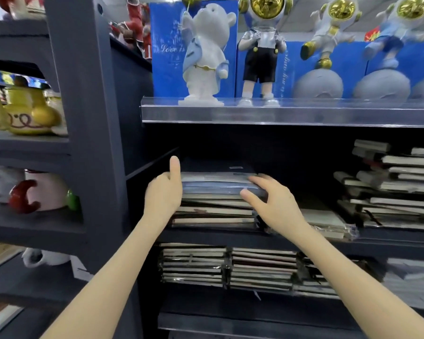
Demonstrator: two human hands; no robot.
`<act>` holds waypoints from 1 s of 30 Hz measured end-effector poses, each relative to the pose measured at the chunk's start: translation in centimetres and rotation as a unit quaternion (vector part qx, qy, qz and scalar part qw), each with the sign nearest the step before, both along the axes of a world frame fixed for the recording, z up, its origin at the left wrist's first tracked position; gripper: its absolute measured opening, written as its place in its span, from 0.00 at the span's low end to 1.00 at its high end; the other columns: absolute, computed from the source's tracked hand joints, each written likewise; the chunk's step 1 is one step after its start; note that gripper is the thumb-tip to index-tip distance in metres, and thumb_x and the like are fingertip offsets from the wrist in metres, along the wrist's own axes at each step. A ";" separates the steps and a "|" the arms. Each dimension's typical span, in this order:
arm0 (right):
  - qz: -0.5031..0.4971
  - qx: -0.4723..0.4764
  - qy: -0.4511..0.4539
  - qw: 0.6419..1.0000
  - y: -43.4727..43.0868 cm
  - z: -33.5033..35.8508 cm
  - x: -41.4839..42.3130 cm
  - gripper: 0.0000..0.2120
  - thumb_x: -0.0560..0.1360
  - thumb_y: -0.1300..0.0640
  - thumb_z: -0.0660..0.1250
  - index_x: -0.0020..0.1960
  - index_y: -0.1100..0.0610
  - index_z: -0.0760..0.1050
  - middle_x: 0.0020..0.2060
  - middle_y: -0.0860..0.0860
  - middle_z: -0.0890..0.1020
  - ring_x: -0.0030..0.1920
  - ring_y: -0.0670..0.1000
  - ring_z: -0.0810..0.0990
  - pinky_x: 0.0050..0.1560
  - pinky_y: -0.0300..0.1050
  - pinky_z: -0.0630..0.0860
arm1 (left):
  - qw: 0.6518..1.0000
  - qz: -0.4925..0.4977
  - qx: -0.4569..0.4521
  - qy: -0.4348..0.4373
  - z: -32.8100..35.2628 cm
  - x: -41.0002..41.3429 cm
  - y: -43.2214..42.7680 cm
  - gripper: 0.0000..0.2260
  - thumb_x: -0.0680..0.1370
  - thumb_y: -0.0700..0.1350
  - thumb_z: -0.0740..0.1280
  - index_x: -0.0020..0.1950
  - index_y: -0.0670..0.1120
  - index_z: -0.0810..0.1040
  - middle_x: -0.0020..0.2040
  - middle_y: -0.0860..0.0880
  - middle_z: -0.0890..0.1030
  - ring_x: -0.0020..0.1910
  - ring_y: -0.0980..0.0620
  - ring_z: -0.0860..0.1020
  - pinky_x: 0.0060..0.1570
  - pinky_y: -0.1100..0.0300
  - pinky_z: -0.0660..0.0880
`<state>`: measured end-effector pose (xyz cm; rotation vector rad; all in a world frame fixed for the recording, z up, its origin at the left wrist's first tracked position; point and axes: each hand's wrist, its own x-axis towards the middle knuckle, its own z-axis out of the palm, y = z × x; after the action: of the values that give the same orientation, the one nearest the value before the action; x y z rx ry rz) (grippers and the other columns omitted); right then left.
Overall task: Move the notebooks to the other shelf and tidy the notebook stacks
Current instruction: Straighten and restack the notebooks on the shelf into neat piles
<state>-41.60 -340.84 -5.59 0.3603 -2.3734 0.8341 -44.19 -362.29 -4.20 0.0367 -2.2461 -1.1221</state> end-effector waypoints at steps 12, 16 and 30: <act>0.110 -0.294 -0.089 0.945 -0.7 -2.7 -1.0 0.31 0.74 0.34 0.50 0.75 0.42 0.55 0.73 0.43 0.62 0.69 0.42 0.62 0.67 0.41 0.62 | 0.930 -0.091 0.357 0.001 -5.8 -0.4 1.2 0.37 0.70 0.76 0.46 0.72 0.58 0.65 0.71 0.56 0.70 0.70 0.54 0.66 0.72 0.49 0.60; 0.097 -0.322 -0.095 0.937 -1.9 -3.0 -1.8 0.23 0.80 0.41 0.47 0.75 0.41 0.52 0.73 0.46 0.63 0.63 0.41 0.61 0.62 0.41 0.59 | 0.928 -0.044 0.364 0.059 -5.5 -1.0 2.8 0.26 0.80 0.62 0.45 0.72 0.53 0.66 0.68 0.56 0.70 0.66 0.57 0.67 0.69 0.57 0.60; 0.115 -0.368 -0.125 0.914 -1.8 -2.2 -3.9 0.20 0.82 0.45 0.52 0.73 0.42 0.57 0.71 0.45 0.65 0.66 0.43 0.63 0.63 0.40 0.59 | 0.954 -0.063 0.291 0.029 -6.0 -2.1 1.9 0.28 0.80 0.63 0.44 0.68 0.48 0.71 0.62 0.52 0.75 0.62 0.52 0.71 0.61 0.57 0.66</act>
<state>-45.54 -342.69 -7.81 0.2222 -2.0478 1.8878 -46.27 -360.36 -10.18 0.1000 -1.8146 -1.7955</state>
